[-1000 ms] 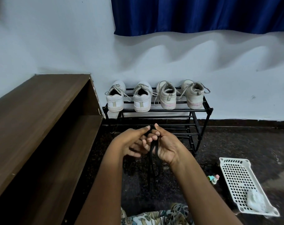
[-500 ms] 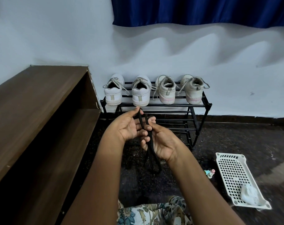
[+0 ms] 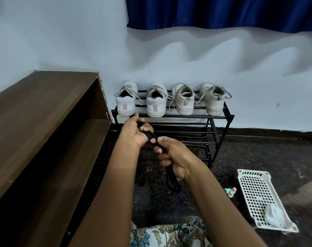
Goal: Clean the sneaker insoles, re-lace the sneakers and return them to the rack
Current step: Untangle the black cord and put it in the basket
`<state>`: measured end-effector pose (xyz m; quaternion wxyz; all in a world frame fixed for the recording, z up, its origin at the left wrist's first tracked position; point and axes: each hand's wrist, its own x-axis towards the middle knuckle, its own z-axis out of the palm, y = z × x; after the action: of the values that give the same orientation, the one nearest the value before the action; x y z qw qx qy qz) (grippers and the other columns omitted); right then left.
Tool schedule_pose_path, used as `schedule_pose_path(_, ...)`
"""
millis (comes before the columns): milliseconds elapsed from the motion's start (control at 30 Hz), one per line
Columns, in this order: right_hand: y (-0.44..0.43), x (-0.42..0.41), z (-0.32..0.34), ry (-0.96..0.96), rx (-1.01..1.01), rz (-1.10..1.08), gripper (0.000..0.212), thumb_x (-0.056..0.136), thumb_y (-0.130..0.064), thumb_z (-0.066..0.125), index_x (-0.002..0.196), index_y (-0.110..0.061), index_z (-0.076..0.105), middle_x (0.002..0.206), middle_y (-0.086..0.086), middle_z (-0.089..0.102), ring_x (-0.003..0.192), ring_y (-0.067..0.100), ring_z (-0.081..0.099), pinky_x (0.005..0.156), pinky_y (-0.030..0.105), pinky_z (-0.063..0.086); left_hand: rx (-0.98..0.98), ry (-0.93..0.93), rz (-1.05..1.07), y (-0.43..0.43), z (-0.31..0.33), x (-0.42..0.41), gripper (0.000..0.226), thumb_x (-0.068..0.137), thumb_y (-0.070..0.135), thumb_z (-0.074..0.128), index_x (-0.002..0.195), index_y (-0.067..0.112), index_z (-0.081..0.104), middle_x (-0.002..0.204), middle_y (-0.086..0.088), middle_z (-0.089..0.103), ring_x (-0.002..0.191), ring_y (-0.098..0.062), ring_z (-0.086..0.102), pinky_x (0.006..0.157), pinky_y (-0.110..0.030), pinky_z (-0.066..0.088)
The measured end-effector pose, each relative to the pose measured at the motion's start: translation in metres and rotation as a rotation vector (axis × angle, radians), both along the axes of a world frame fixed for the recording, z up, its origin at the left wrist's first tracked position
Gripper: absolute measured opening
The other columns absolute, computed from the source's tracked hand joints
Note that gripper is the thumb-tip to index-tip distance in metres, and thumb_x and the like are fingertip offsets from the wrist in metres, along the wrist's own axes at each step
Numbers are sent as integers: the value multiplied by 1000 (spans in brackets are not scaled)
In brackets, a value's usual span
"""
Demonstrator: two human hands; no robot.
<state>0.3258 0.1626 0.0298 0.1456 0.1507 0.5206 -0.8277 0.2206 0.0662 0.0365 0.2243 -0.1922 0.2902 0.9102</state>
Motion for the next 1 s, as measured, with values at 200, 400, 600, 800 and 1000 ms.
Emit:
schedule_pose_path(200,9,9,7,180,409,129,31,102,-9,32,72,-18,38,57,0,35,41,4,19,39,16,15,-14,-7,199,-28,1,-13,33,101,28,37,70,17,36,36,6,33,24,-6,19,29,-11,19)
schedule_pose_path(400,21,9,-4,238,599,200,11,101,-15,40,93,-12,47,53,-6,46,47,7,28,47,20,25,-97,-1,296,-41,3,-13,41,101,32,40,64,15,34,34,6,27,25,-6,17,27,-16,17)
schedule_pose_path(600,32,10,-8,299,728,223,32,102,-24,39,78,-15,57,62,0,35,52,10,28,48,19,22,-98,-7,401,-49,7,-11,42,101,29,42,62,15,34,31,6,26,23,-6,19,30,-13,22)
schedule_pose_path(800,39,4,-4,388,704,90,34,102,-20,39,70,-17,50,57,-6,33,50,3,26,47,16,23,-731,-61,152,-51,-15,-10,20,96,19,50,77,14,50,75,0,44,59,-13,39,53,-26,35)
schedule_pose_path(1000,39,1,2,456,710,71,32,102,-19,40,71,-17,51,57,-8,32,51,3,26,48,15,23,-1258,534,-605,-38,-5,12,25,92,18,56,116,18,58,125,0,53,112,-15,46,91,-28,33)
